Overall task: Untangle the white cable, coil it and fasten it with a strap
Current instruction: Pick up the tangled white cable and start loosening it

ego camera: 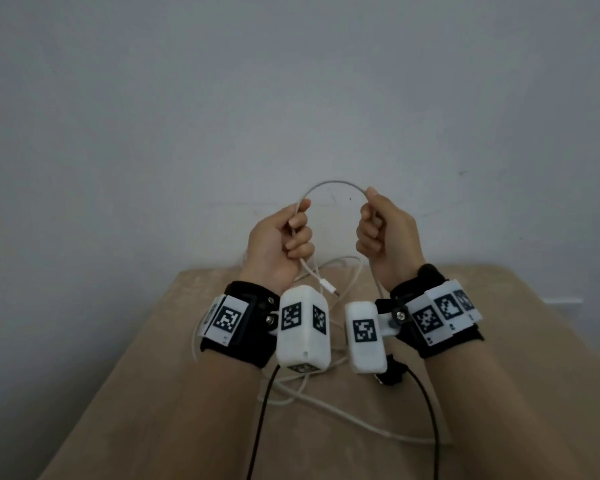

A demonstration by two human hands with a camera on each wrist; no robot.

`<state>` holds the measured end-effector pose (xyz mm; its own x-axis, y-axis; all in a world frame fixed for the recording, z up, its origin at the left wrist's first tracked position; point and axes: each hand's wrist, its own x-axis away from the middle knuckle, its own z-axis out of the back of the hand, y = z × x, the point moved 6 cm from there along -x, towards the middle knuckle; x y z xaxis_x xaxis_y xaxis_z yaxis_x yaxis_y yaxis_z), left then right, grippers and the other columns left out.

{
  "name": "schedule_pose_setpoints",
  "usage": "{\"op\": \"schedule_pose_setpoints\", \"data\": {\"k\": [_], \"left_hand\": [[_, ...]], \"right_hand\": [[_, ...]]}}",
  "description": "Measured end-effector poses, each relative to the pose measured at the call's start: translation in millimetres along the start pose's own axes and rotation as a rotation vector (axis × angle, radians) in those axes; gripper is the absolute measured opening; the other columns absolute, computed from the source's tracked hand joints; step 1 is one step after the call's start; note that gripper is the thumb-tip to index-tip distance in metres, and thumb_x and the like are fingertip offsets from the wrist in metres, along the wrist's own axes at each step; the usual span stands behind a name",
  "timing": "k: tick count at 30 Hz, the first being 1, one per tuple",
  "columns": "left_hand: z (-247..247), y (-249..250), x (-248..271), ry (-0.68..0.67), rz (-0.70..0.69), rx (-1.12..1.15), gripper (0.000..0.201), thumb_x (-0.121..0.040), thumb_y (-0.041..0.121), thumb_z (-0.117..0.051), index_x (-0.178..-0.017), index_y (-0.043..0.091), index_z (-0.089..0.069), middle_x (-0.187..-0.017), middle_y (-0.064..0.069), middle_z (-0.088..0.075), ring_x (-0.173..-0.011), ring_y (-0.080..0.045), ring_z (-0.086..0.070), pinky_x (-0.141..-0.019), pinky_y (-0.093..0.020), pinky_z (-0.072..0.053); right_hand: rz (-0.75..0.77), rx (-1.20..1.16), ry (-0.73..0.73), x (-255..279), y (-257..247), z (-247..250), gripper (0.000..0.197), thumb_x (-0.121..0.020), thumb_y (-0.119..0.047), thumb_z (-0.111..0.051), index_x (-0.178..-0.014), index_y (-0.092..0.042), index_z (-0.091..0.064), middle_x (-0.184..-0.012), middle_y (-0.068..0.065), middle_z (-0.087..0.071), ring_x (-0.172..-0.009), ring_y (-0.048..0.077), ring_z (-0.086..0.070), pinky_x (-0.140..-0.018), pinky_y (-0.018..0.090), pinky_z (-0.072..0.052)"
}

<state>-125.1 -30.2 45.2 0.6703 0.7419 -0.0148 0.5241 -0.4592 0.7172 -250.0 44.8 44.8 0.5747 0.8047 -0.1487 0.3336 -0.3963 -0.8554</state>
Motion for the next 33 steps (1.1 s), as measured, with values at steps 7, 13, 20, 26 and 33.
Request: {"op": "schedule_pose_setpoints", "data": {"k": [7, 13, 20, 26, 33], "left_hand": [[-12, 1, 6, -0.058, -0.008, -0.319, 0.038, -0.099, 0.042, -0.04, -0.073, 0.016, -0.049, -0.043, 0.009, -0.027, -0.031, -0.001, -0.019, -0.031, -0.014, -0.014], [-21, 16, 10, -0.052, -0.164, -0.093, 0.032, -0.102, 0.027, -0.034, -0.076, 0.015, -0.047, -0.046, 0.01, -0.033, -0.032, -0.001, -0.021, -0.03, -0.013, -0.015], [-6, 24, 10, 0.06, -0.248, 0.044, 0.031, -0.103, 0.024, -0.033, -0.078, 0.015, -0.049, -0.047, 0.01, -0.037, -0.032, -0.003, -0.023, -0.032, -0.014, -0.017], [-7, 23, 12, 0.023, -0.256, 0.213, 0.03, -0.103, 0.021, -0.031, -0.083, 0.015, -0.052, -0.052, 0.009, -0.041, -0.035, -0.005, -0.027, -0.035, -0.015, -0.021], [-8, 11, 9, 0.011, -0.236, 0.389, 0.027, -0.102, 0.019, -0.031, -0.085, 0.015, -0.051, -0.057, 0.007, -0.047, -0.038, -0.008, -0.032, -0.039, -0.017, -0.029]], "right_hand": [[0.035, 0.021, -0.008, 5, -5, -4, 0.041, -0.095, -0.031, -0.052, -0.058, -0.016, -0.047, -0.045, -0.005, -0.025, -0.038, 0.008, -0.016, -0.037, 0.022, -0.012], [0.024, 0.092, -0.12, 11, -2, -18, 0.033, -0.097, -0.037, -0.048, -0.074, -0.014, -0.055, -0.049, -0.004, -0.038, -0.043, 0.01, -0.028, -0.044, 0.023, -0.021], [-0.112, -0.062, -0.265, 13, 3, -24, 0.04, -0.097, -0.035, -0.04, -0.104, -0.007, -0.067, -0.065, -0.001, -0.054, -0.045, 0.011, -0.035, -0.048, 0.023, -0.031], [-0.113, -0.235, -0.274, 18, 2, -25, 0.042, -0.08, -0.034, -0.055, -0.113, -0.009, -0.065, -0.078, 0.005, -0.061, -0.058, 0.014, -0.045, -0.057, 0.026, -0.037], [-0.055, -0.282, -0.379, 22, 4, -32, 0.049, -0.079, -0.042, -0.063, -0.12, -0.015, -0.063, -0.114, 0.012, -0.068, -0.095, 0.022, -0.063, -0.088, 0.037, -0.046]]}}
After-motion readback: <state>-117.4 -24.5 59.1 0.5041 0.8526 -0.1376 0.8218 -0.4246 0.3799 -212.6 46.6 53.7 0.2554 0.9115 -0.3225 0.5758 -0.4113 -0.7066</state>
